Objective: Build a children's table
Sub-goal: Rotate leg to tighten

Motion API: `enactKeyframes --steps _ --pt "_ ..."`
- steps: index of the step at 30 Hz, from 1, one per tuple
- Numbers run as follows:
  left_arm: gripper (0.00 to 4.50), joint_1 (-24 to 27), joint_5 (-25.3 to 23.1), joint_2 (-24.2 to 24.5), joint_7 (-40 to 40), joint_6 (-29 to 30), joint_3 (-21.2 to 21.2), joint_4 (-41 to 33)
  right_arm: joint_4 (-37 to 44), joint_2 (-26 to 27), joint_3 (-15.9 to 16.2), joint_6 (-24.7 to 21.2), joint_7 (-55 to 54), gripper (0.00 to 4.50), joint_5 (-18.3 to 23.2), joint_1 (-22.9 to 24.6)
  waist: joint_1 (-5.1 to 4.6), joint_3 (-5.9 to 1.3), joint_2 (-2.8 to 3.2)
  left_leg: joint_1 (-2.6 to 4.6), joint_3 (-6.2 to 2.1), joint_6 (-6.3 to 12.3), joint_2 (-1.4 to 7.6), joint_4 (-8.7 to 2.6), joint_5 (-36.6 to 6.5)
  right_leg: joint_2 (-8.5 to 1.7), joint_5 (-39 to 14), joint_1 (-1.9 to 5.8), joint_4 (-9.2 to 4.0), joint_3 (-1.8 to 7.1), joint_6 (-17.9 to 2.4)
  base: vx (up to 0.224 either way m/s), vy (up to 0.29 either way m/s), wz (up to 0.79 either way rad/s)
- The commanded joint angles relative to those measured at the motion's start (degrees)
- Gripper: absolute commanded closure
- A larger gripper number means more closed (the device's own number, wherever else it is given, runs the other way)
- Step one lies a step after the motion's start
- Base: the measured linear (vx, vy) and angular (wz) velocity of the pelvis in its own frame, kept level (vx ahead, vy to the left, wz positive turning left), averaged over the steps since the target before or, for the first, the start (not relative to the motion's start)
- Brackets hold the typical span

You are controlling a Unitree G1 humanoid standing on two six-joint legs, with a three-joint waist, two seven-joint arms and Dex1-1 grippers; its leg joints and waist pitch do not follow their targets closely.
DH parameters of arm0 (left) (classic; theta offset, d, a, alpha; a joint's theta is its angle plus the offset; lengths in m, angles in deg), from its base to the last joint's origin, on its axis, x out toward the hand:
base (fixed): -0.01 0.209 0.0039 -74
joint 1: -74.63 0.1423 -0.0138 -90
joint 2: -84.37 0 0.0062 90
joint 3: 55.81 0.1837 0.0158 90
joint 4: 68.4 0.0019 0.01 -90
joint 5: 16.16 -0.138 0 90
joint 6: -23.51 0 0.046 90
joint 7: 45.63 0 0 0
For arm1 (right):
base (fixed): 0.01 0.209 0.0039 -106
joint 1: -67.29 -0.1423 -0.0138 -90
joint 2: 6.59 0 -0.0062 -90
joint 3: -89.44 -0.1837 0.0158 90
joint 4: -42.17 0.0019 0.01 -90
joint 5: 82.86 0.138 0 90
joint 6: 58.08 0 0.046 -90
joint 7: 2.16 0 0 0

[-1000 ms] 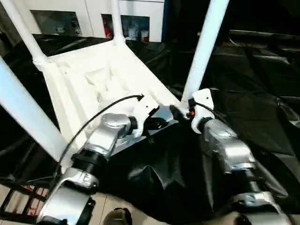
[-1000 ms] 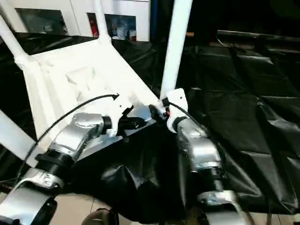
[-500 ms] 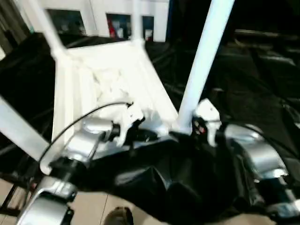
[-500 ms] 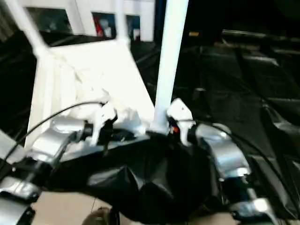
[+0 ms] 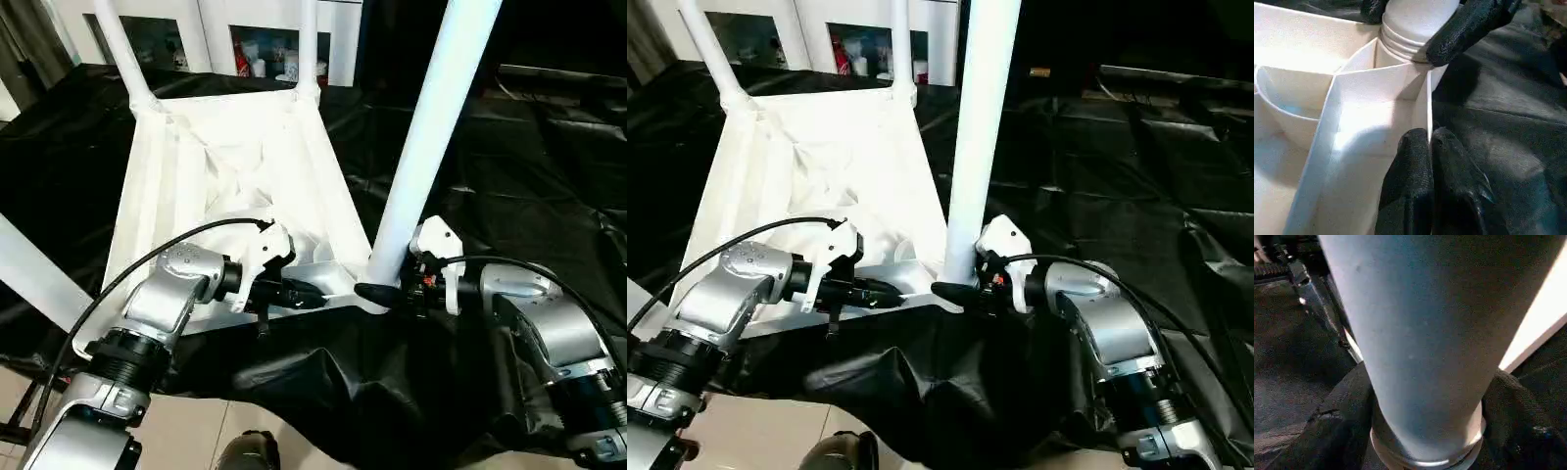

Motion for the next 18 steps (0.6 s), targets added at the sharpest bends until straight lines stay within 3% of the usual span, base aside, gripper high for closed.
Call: enactKeyframes --steps 1,2,3,4,5,8,10,12,13,14,18 --pt "4.50 -2.87 0.30 -4.49 3.55 -1.29 1.66 -0.18 -0.12 4.27 1.51 0.73 -3.54 1.81 0.74 -0.31 -0.44 -4.77 -0.53 1.89 -1.90 2.38 3.91 -4.04 -12.28 -4.72 -10.25 2.13 -4.26 2.76 -13.93 0.000 0.000 0.00" --pt "4.50 -4.55 -1.35 -6.78 9.81 -0.91 0.37 2.68 -3.15 7.54 -0.07 0.90 -11.05 1.82 -1.34 -0.94 -0.49 -4.74 -0.45 1.91 -1.95 2.15 3.88 -4.07 -12.63 -4.79 -10.92 2.06 -4.34 2.75 -13.92 0.000 0.000 0.00" --pt "4.50 -5.15 -1.89 -7.62 11.99 -0.80 -0.07 3.69 -4.28 8.74 -0.63 0.91 -13.69 1.82 -2.01 -1.19 -0.82 -4.55 -0.56 2.08 -1.84 1.28 3.77 -4.17 -13.73 -4.67 -13.01 1.68 -4.68 2.79 -13.72 0.000 0.000 0.00" --pt "4.50 -5.15 -1.89 -7.62 11.99 -0.80 -0.07 3.69 -4.28 8.74 -0.63 0.91 -13.69 1.83 -2.01 -1.19 -0.83 -4.53 -0.61 2.07 -2.01 0.64 3.67 -4.16 -14.86 -4.93 -15.06 1.80 -4.81 2.75 -13.51 0.000 0.000 0.00" --pt "4.50 -7.25 -2.98 -10.72 18.85 -0.04 -1.62 6.71 -8.16 13.50 -2.88 0.27 -23.04 1.83 -3.45 -2.23 -0.94 -4.61 -0.56 2.35 -2.15 -0.29 3.77 -4.27 -15.99 -5.12 -18.28 1.81 -5.14 2.81 -12.17 0.000 0.000 0.00" --pt "4.50 -9.07 -3.53 -14.07 25.01 0.10 -2.74 8.83 -12.36 18.89 -5.25 -0.26 -33.44 1.84 -4.60 -3.90 -1.69 -4.81 -0.61 2.28 -2.30 -1.45 3.64 -4.47 -16.29 -4.92 -17.82 1.66 -5.10 2.76 -11.68 0.000 0.000 0.00" --pt "4.50 -9.87 -3.89 -15.92 27.76 -0.28 -2.85 9.67 -14.82 21.88 -5.38 0.82 -38.42 1.84 -5.75 -5.31 -1.66 -4.94 -0.57 2.14 -2.24 -1.08 3.67 -4.44 -15.31 -4.87 -15.78 1.93 -5.00 2.78 -11.43 0.000 0.000 0.00" --pt "4.50 -10.27 -4.31 -17.66 29.48 -1.17 -2.83 10.29 -16.41 24.33 -2.92 3.33 -39.64 1.84 -8.04 -6.36 -1.77 -5.22 -0.57 2.00 -1.98 -0.28 3.38 -4.23 -12.94 -4.58 -10.98 2.08 -4.64 2.72 -11.92 0.000 0.000 0.00" --pt "4.50 -10.24 -4.30 -17.96 29.54 -1.37 -2.87 10.31 -16.44 24.60 -2.24 3.68 -39.40 1.28 -8.66 -6.39 -1.75 -5.31 -0.67 1.92 -1.91 0.21 3.36 -4.13 -12.42 -4.64 -10.09 2.23 -4.59 2.75 -12.03 0.000 0.000 0.00" --pt "4.50 -9.98 -4.08 -18.20 28.88 -1.62 -2.76 9.97 -16.03 25.06 -2.04 3.90 -37.67 1.28 -8.11 -6.14 -1.52 -5.42 -0.76 1.75 -1.79 1.67 3.32 -3.94 -10.48 -4.70 -7.70 2.44 -4.42 2.80 -12.10 0.000 0.000 0.00" --pt "4.50 -9.03 -3.67 -17.72 26.54 -1.69 -1.98 8.83 -14.70 24.62 -1.40 4.24 -34.98 0.91 -7.81 -5.77 -1.47 -5.37 -0.61 1.65 -1.83 2.95 3.39 -3.93 -9.81 -4.61 -7.26 2.52 -4.32 2.63 -12.41 0.000 0.000 0.00"
